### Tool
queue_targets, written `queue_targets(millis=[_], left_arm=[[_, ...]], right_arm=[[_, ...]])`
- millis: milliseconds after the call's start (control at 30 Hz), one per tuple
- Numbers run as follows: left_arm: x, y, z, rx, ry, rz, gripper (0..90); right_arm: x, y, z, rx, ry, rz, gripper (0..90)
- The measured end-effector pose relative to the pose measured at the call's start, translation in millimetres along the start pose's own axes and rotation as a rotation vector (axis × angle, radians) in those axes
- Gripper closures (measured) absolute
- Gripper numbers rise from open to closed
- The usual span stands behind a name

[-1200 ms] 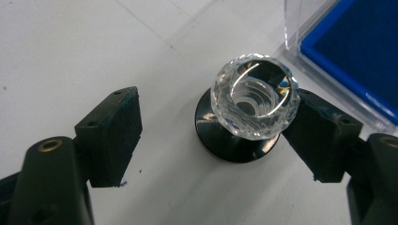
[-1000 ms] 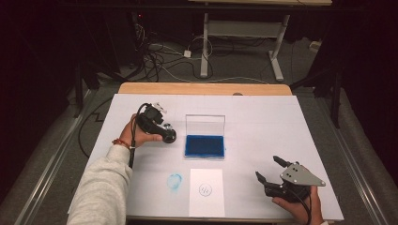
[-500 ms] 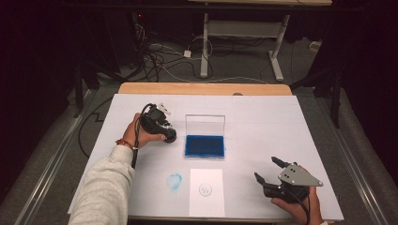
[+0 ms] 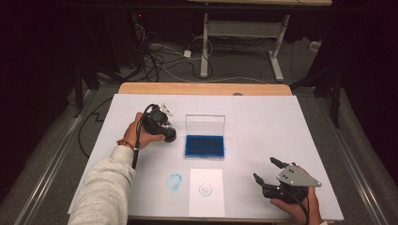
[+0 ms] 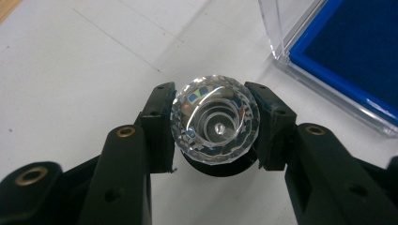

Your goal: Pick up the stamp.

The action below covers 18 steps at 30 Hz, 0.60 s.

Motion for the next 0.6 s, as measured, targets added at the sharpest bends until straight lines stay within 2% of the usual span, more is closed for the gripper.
queue_targets(millis=[67, 100, 200, 233, 300, 600], left_arm=[[-0.4, 0.6, 0.6, 0.004, -0.006, -0.005, 54.8], [-0.4, 1.3, 1.0, 0.021, -0.003, -0.001, 54.8], [-1.2, 1.4, 1.7, 0.016, -0.005, -0.003, 54.8], [-1.6, 2.1, 1.4, 0.03, -0.003, 0.0, 54.8], [-2.7, 4.1, 1.5, 0.033, 0.0, 0.011, 54.8], [-10.3, 28.6, 1.0, 0.051, 0.028, 0.11, 54.8]], right_arm=[[0.1, -0.2, -0.1, -0.003, 0.001, -0.001, 24.8], [0.2, 0.0, -0.1, -0.001, 0.001, 0.001, 24.8], [0.4, 0.7, 0.3, -0.002, -0.003, 0.003, 24.8], [0.4, 0.6, 0.4, -0.005, 0.001, 0.003, 24.7], [0.3, 0.9, 0.3, -0.003, 0.004, 0.001, 24.7], [0.9, -0.9, -0.3, -0.004, 0.014, 0.001, 24.0]])
Point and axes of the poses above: each handheld gripper's, and its own axes: y roughly backward along the jaws, x roughly out of its top, z roughly to its right, the point moved 4 cm from there along -y, roughly forward along the jaws, and after that the axes turned 11 degrees about x, right-handed, at the moved point
